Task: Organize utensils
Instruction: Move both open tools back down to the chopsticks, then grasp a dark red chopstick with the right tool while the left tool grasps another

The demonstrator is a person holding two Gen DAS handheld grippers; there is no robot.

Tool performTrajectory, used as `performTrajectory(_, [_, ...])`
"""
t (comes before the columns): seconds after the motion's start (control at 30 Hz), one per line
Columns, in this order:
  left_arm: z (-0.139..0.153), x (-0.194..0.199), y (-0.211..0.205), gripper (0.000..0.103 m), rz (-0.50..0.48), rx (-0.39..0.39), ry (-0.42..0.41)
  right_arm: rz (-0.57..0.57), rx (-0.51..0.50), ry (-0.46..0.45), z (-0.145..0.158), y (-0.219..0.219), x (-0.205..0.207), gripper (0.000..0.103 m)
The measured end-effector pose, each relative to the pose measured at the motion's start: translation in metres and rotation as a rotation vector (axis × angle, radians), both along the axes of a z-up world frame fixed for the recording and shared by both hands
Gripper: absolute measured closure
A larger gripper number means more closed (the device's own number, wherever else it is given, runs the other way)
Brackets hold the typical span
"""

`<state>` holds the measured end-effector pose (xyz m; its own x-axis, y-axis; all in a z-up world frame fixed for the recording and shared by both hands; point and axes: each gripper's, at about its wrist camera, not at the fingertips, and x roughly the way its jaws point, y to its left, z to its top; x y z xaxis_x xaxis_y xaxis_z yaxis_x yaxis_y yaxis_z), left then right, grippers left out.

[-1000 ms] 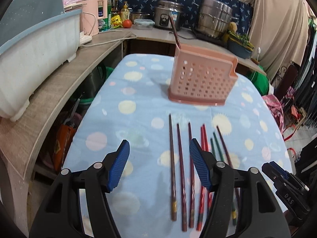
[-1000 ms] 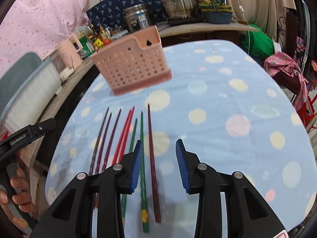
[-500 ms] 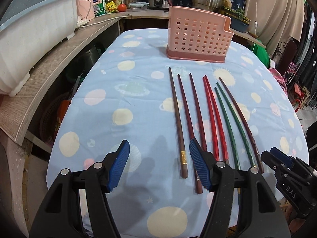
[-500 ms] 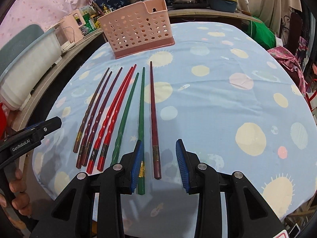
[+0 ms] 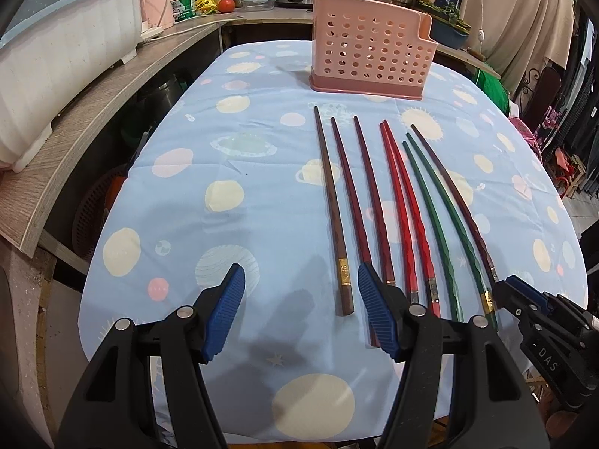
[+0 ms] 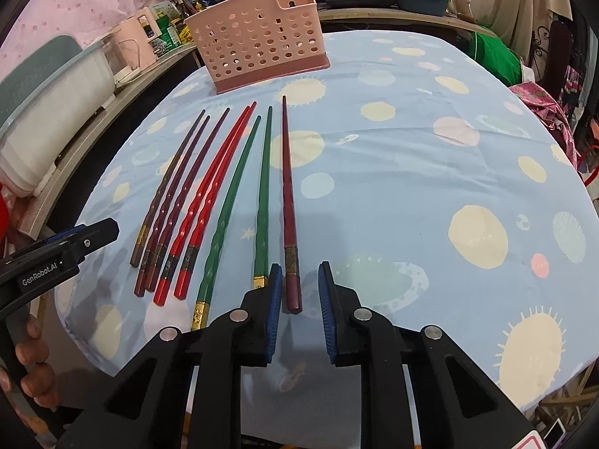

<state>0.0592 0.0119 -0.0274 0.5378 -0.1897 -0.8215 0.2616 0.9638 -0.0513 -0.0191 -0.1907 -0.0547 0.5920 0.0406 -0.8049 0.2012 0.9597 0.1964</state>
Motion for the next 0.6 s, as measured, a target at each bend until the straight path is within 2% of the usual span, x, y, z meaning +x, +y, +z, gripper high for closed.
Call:
performTrajectory(0.2, [-0.005, 0.0, -0.002, 0.043, -0.008, -0.007, 0.017, -0.01, -0.016, -0.003, -0.001, -0.001, -0.001, 0.095])
performTrajectory(0.6, [-0.02, 0.004, -0.006, 0.044, -0.008, 0.007, 0.048, -0.011, -0.023, -0.008, -0.002, 0.0, -0.001, 0.095])
